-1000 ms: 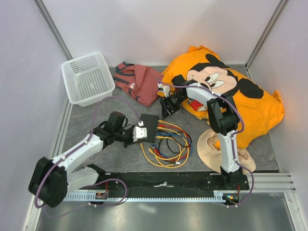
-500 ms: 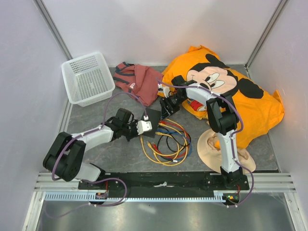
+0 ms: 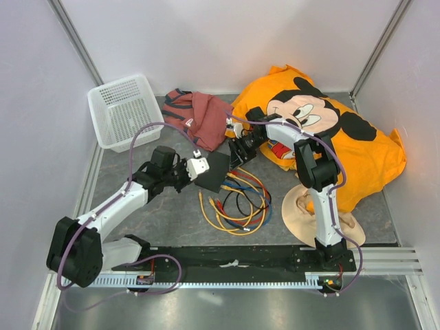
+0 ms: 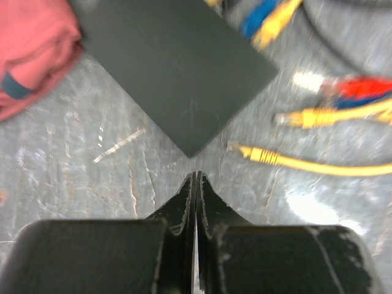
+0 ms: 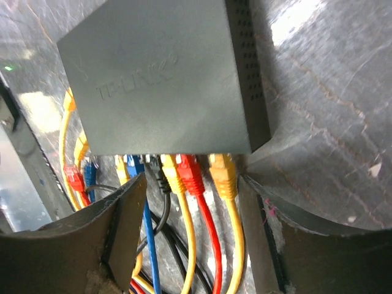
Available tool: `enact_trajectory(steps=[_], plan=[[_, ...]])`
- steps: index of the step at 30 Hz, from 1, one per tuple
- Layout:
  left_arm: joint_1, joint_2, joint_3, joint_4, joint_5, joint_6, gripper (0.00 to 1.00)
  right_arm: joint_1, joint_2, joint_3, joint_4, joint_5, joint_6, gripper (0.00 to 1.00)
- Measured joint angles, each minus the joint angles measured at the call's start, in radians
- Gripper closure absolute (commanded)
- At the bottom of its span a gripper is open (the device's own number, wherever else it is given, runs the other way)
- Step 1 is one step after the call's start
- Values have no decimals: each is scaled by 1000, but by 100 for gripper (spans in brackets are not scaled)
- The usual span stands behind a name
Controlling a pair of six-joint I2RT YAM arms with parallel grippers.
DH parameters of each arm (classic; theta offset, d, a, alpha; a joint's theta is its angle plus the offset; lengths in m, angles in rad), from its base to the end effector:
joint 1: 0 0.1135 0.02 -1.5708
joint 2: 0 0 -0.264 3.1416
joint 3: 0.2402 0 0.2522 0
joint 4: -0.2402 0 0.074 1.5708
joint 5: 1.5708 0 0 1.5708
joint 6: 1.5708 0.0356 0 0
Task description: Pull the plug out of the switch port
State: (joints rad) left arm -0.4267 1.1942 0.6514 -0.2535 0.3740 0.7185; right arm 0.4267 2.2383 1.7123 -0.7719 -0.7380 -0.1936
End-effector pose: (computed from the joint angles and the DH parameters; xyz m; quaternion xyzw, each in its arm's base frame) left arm 0.2118 -0.1106 0.2073 0.5520 0.7266 -0.1164 0.3921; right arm 0.4020 0.2091 0.1531 -0.3287 0.8650 0.3697 0.0845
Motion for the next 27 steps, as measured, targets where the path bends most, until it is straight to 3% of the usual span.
enact_trajectory(steps=[3,9,14,27], plan=[[0,6,65,-27,26,-98,98,-11,30,26,0,-34,23,34],[0,181,259,-35,87,-317,98,-40,65,50,1,-97,72,34],[0,300,294,-21,150,-467,98,-63,80,60,9,-106,110,38],[0,499,346,-7,146,-586,98,-90,89,65,43,-69,190,45]])
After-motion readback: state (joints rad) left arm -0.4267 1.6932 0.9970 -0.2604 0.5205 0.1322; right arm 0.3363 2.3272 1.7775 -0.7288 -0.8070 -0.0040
